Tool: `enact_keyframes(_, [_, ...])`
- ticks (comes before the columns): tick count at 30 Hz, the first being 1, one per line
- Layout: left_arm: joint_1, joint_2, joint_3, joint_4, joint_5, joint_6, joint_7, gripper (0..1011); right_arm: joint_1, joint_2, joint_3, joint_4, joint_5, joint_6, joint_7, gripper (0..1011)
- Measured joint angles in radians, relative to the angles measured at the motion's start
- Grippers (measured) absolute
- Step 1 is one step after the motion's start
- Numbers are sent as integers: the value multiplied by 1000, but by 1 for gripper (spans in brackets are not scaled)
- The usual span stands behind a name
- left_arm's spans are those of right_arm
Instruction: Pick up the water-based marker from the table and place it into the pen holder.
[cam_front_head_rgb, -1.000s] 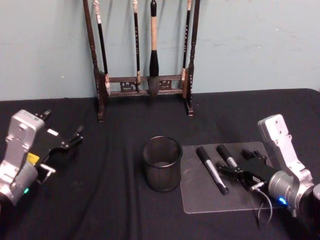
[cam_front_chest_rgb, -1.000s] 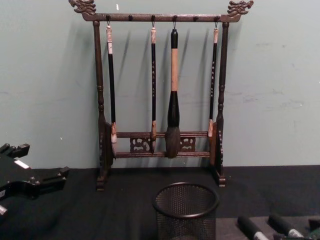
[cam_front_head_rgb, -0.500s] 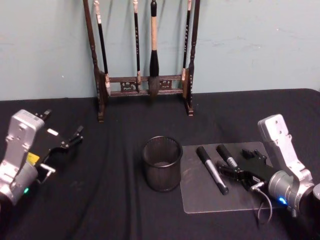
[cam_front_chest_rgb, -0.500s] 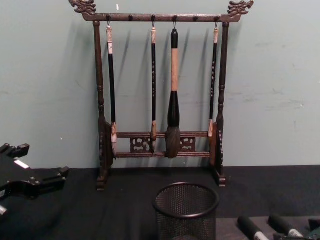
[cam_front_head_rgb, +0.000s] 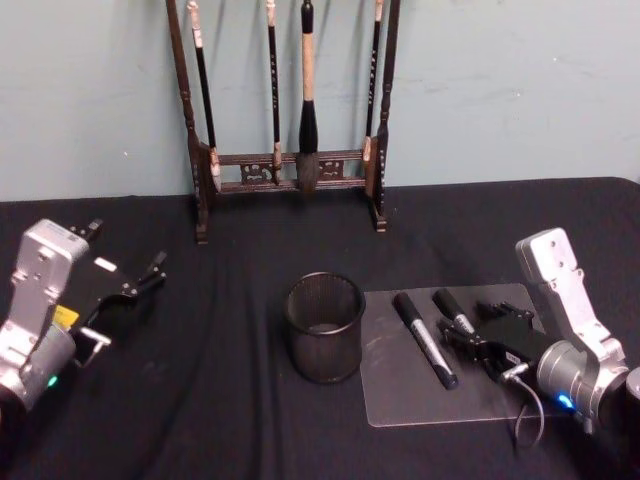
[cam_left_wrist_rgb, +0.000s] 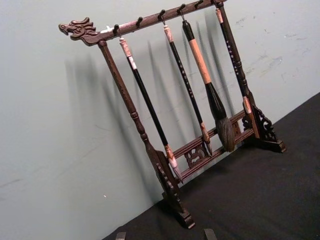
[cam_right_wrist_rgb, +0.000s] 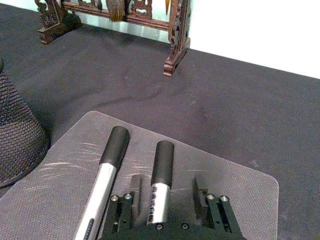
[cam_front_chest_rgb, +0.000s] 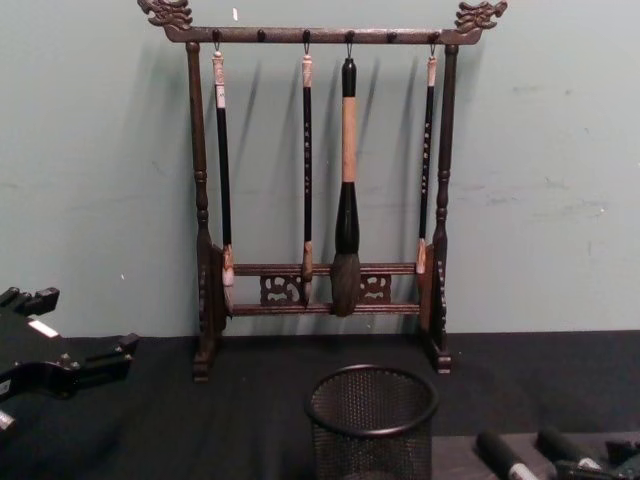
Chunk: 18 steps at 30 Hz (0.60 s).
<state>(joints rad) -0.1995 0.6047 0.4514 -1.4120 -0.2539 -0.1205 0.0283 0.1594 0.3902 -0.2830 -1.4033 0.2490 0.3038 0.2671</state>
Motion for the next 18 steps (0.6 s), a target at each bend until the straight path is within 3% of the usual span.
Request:
enact_keyframes(9, [0,0,0,0,0,0,0,1009,0,0,0,0,1,0,0,446])
enact_keyframes(15, [0,0,0,0,0,0,0,1009,0,0,0,0,1,0,0,218])
enact_keyframes(18, [0,0,0,0,0,0,0,1009,0,0,0,0,1,-1,0,214])
